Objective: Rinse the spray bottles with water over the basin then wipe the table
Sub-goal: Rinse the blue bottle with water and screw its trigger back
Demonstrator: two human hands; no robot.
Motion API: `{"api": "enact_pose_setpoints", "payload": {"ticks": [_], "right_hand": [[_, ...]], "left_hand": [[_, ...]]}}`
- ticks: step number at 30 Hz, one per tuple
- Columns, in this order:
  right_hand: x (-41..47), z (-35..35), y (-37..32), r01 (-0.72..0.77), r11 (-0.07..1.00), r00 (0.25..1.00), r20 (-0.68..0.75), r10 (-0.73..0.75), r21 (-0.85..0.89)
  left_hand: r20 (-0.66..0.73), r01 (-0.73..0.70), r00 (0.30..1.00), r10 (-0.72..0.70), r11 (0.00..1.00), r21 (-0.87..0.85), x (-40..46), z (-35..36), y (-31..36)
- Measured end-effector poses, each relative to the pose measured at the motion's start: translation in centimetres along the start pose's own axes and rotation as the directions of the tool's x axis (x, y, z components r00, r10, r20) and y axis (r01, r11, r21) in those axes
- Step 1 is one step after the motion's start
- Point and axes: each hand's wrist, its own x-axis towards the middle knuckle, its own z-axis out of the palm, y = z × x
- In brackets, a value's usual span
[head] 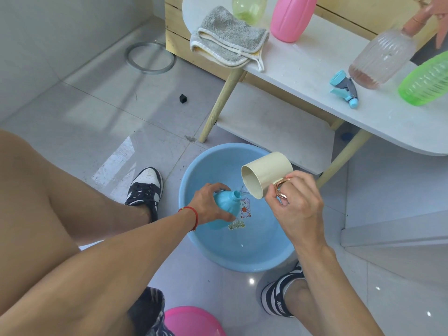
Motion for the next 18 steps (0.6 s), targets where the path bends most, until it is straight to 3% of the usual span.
{"api": "enact_pose_setpoints", "payload": {"ticks": [18], "right_hand": [[0.20,-0.34,-0.51,0.171,0.985,0.985,-0.007,-0.171,-0.028]], "left_hand": [[-0.002,0.006,1.000,-0.006,1.000,-0.009,0.21,0.06,-0.03]]}}
